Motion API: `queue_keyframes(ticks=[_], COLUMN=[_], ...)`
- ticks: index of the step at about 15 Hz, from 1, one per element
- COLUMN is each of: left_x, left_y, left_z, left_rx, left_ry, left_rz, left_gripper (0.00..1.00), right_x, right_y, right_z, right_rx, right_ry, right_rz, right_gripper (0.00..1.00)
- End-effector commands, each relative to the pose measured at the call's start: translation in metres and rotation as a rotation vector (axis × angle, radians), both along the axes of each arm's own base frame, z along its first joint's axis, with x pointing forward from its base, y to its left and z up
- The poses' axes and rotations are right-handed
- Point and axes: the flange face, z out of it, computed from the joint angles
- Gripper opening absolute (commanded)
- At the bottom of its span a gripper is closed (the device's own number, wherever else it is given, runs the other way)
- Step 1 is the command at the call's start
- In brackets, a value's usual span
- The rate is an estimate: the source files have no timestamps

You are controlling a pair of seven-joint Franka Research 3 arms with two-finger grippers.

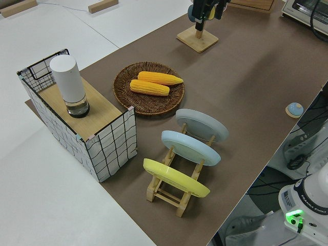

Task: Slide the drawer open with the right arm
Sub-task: 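Reach the right gripper up to the black drawer handle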

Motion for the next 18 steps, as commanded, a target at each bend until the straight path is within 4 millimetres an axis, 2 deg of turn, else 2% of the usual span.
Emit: queue_keyframes(ticks=[1,3,6,8,11,15,18], left_x=[0.002,0.002,0.002,0.002,0.002,0.002,0.002], left_y=[0.001,0.001,0.001,0.001,0.001,0.001,0.001], left_z=[0.004,0.004,0.003,0.004,0.003,0.004,0.004], left_rx=[0.016,0.016,0.016,0.016,0.016,0.016,0.016], left_ry=[0.005,0.005,0.006,0.005,0.006,0.005,0.005], left_rz=[-0.012,-0.012,-0.012,-0.012,-0.012,-0.012,-0.012], left_gripper=[0.99,0.99,0.99,0.99,0.99,0.99,0.99], right_x=[0.003,0.006,0.02,0.026,0.034,0.052,0.065], right_y=[0.019,0.032,0.047,0.064,0.086,0.092,0.09], right_z=[0.009,0.008,-0.009,-0.025,-0.059,-0.111,-0.151], right_rx=[-0.117,-0.178,-0.292,-0.404,-0.571,-0.779,-0.937], right_ry=[-0.088,-0.142,-0.187,-0.2,-0.2,-0.221,-0.246], right_rz=[0.058,0.073,0.095,0.135,0.195,0.22,0.251], right_gripper=[0.983,0.983,0.983,0.983,0.983,0.983,0.983])
